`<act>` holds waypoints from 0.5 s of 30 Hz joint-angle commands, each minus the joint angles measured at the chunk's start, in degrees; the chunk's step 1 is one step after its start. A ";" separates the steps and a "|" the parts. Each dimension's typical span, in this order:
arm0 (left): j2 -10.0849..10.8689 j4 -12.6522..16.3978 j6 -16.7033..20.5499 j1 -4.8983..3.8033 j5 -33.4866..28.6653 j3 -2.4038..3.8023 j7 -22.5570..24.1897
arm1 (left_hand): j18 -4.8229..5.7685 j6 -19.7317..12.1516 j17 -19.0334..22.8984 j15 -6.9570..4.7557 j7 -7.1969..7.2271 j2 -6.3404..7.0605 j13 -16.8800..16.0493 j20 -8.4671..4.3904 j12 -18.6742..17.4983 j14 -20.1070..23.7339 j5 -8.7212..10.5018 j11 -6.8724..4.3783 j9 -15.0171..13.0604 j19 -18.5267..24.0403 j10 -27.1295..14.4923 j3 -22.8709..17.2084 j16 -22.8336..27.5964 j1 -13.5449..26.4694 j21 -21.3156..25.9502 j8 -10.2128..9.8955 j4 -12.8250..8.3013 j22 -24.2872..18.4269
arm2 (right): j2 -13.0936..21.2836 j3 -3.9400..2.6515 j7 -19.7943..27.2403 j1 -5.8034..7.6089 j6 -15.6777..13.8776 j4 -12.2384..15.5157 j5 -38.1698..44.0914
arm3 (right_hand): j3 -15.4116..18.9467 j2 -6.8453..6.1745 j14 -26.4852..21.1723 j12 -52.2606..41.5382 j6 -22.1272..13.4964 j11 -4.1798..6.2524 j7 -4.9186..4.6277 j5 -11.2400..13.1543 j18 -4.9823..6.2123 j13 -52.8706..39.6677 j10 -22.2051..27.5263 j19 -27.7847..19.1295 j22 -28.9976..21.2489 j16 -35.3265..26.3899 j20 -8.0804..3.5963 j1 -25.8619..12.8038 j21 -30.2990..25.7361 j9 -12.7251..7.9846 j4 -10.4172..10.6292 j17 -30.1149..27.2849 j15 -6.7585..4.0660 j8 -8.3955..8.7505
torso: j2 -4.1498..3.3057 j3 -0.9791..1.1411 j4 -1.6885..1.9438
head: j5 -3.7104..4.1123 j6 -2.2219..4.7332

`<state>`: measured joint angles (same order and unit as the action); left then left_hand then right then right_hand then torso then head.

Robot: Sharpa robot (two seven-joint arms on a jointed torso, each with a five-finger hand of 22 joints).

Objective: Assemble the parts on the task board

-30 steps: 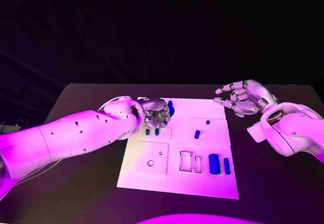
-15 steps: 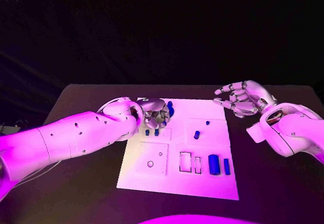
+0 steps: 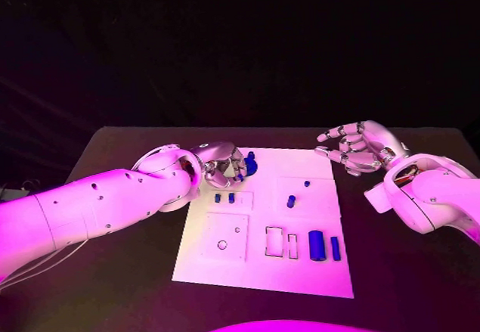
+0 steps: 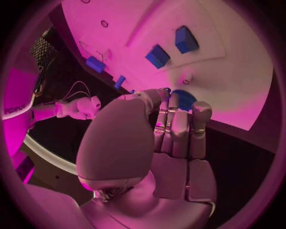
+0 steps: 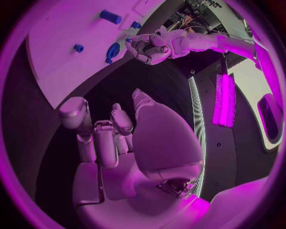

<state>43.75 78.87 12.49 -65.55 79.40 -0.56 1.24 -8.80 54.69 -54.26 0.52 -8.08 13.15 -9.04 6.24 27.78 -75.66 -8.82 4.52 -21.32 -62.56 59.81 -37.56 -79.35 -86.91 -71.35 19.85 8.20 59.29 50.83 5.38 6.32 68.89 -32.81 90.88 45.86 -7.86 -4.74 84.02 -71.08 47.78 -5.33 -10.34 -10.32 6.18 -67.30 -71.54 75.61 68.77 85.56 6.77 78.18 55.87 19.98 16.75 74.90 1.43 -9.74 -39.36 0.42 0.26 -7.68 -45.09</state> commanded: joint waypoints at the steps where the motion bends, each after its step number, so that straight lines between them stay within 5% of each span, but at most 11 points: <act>1: 1.26 1.57 2.08 -0.04 -4.09 0.42 0.87 | 1.08 0.42 0.13 0.15 -0.18 0.27 -0.13 0.24 -0.33 -0.09 -0.21 -0.06 -0.15 0.08 0.47 0.12 -0.19 0.93 -0.20 -0.37 -0.25 -0.01 | 0.08 -0.01 0.39 -0.03 -0.06 0.11 0.41 | -0.37 0.22 3.30 0.20 0.25 0.03 0.13 -0.17 0.56 0.08 0.38 -0.43 -0.05 -0.30 0.08 -0.18 -0.19 -0.08 0.01 5.45 -0.48 -0.32 | 0.06 0.01 0.08 | 0.05 -0.08; 15: 4.25 3.04 -1.56 -0.06 -2.68 1.06 -0.87 | 1.07 1.04 0.21 0.08 0.06 0.78 -0.35 0.34 -0.73 -0.11 -0.10 -0.25 -0.42 0.22 1.16 0.63 -0.26 2.27 -0.06 -0.54 0.07 -0.03 | 0.10 -0.01 0.51 -0.08 -0.35 -0.15 0.36 | -0.37 0.22 3.30 0.20 0.25 0.03 0.13 -0.17 0.56 0.08 0.38 -0.43 -0.05 -0.30 0.08 -0.18 -0.19 -0.08 0.01 5.45 -0.48 -0.32 | 0.00 -0.07 0.05 | 0.16 -0.14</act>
<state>48.05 81.97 12.73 -65.59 76.45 0.44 0.92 -8.81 55.42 -54.10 0.52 -7.98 14.10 -9.45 6.24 27.27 -75.66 -8.83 4.19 -21.71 -62.56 60.55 -37.22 -79.35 -85.20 -71.35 19.57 8.22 59.28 50.95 5.38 6.34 68.87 -33.02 90.73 45.86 -7.86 -4.74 84.02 -71.08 47.78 -5.33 -10.34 -10.32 6.18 -67.27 -71.54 75.61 68.77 85.57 6.77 78.19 55.80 19.98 16.75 74.90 1.43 -9.74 -39.35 0.37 0.36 -7.39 -45.21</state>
